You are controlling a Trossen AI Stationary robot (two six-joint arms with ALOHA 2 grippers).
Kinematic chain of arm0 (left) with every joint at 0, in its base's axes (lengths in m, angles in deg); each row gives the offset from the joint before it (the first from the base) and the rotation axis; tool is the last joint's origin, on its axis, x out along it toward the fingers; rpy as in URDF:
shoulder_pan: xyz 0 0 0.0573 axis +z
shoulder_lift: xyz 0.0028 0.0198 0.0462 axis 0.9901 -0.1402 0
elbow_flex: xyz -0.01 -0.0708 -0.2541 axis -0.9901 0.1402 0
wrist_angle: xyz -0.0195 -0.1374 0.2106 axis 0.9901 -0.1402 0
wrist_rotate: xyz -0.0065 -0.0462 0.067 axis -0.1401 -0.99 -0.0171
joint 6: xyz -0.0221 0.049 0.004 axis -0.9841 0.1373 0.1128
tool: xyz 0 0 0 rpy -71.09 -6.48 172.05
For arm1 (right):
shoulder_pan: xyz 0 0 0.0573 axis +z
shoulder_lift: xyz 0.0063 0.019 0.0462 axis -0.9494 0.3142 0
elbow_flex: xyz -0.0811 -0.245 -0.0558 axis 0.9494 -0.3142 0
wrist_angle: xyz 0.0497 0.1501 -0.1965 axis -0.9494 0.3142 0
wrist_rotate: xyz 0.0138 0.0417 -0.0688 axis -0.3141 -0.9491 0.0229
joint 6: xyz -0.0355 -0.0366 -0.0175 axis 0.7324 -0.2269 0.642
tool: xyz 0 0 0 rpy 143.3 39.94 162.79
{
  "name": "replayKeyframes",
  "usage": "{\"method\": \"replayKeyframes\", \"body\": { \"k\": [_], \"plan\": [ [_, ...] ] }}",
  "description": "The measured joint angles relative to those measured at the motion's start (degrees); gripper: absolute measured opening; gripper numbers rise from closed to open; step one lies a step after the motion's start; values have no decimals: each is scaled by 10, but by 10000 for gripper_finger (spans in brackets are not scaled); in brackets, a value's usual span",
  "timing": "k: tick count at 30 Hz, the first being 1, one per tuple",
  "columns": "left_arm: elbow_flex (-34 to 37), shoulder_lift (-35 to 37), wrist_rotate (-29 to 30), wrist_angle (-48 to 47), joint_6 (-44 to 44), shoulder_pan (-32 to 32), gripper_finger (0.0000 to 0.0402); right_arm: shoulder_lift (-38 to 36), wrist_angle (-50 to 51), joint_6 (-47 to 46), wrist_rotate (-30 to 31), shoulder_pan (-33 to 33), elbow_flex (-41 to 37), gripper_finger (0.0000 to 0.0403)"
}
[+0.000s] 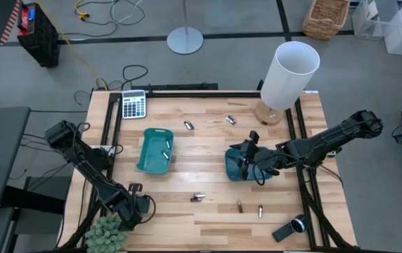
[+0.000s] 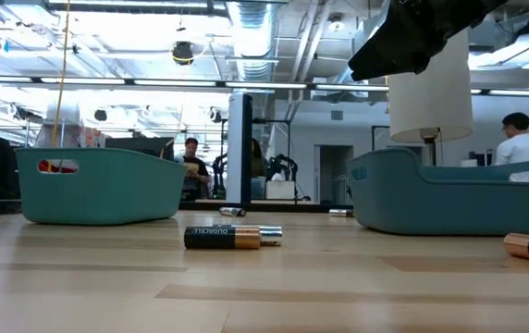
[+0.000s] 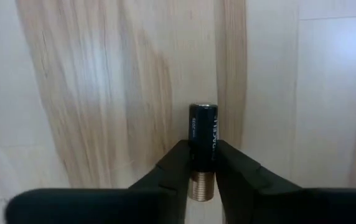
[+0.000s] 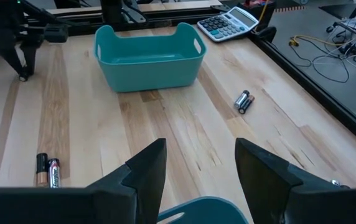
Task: Sort batteries
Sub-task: Put the black battery into the dark blue bin
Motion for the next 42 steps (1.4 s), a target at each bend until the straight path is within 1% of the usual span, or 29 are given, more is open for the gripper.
{"method": "replayKeyframes", "body": {
  "k": [2,3,10,15,16,18,20,26,30,34,38,42],
  "plan": [
    [0,0,4,0,0,0,43,0,0,0,0,0,0,207],
    [0,0,4,0,0,0,41,0,0,0,0,0,0,207],
    [2,4,12,1,-2,2,41,0,0,1,0,0,0,207],
    [5,32,36,11,2,8,41,0,0,6,0,0,0,207],
    [5,39,45,12,5,8,41,0,0,6,0,0,0,207],
    [6,49,85,9,14,10,41,0,0,6,0,0,0,207],
    [7,62,112,7,18,12,40,0,0,6,1,0,0,207],
    [6,95,144,33,48,19,40,0,0,6,1,0,0,207],
    [6,117,162,78,99,31,40,0,-1,9,1,0,0,207],
    [5,135,213,141,179,58,40,0,-33,48,1,1,0,207],
    [4,148,229,239,281,106,40,0,-102,122,1,9,0,207],
    [4,149,226,349,376,168,44,-2,-157,185,2,22,0,207]
  ]
}}
